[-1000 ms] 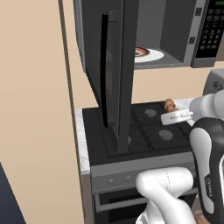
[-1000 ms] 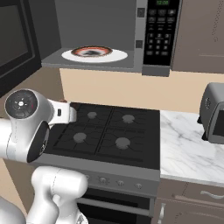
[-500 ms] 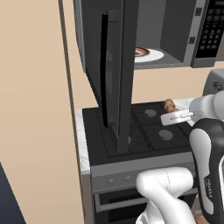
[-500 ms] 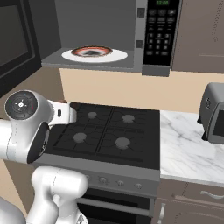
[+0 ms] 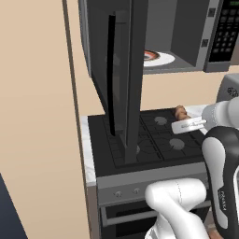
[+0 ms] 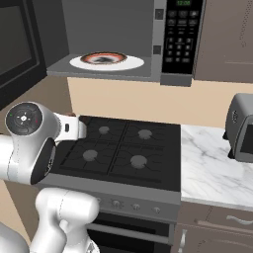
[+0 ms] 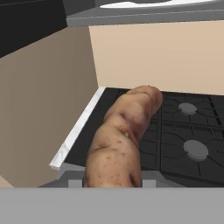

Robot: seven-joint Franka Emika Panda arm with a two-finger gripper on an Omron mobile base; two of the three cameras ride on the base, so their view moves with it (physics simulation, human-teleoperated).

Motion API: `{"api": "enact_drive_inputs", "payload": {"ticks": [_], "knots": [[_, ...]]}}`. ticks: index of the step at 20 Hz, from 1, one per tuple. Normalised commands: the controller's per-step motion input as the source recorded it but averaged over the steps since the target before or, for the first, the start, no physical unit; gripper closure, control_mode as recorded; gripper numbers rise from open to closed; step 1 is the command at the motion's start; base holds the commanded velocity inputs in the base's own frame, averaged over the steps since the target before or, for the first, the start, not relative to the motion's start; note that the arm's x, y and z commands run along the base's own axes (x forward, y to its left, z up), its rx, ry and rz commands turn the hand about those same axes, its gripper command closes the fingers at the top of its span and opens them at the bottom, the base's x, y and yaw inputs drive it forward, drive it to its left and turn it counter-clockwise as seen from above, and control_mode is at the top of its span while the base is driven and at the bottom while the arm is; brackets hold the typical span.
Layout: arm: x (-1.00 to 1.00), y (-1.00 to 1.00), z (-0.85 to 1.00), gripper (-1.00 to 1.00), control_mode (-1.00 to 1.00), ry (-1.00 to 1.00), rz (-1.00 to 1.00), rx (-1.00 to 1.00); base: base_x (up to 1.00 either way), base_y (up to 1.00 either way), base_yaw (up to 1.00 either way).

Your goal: Retrieve the reheated potato from the microwave, then place the potato, cheese, and condiment on the cutting board.

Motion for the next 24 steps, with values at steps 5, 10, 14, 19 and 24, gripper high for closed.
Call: {"api": "enact_drive_inputs", "payload": {"ticks": [5, 10, 14, 19, 24], "knots": [[0.00, 0.00, 0.00, 1.00, -1.00, 0.00, 0.00, 0.00, 0.00, 0.00, 0.00], [0.00, 0.00, 0.00, 1.00, 1.00, 0.00, 0.00, 0.00, 0.00, 0.00, 0.00], [0.00, 0.00, 0.00, 1.00, 1.00, 0.00, 0.00, 0.00, 0.00, 0.00, 0.00], [0.00, 0.00, 0.00, 1.00, 1.00, 0.00, 0.00, 0.00, 0.00, 0.00, 0.00], [0.00, 0.00, 0.00, 1.00, 1.00, 0.00, 0.00, 0.00, -0.02, -0.31, 0.01]]}}
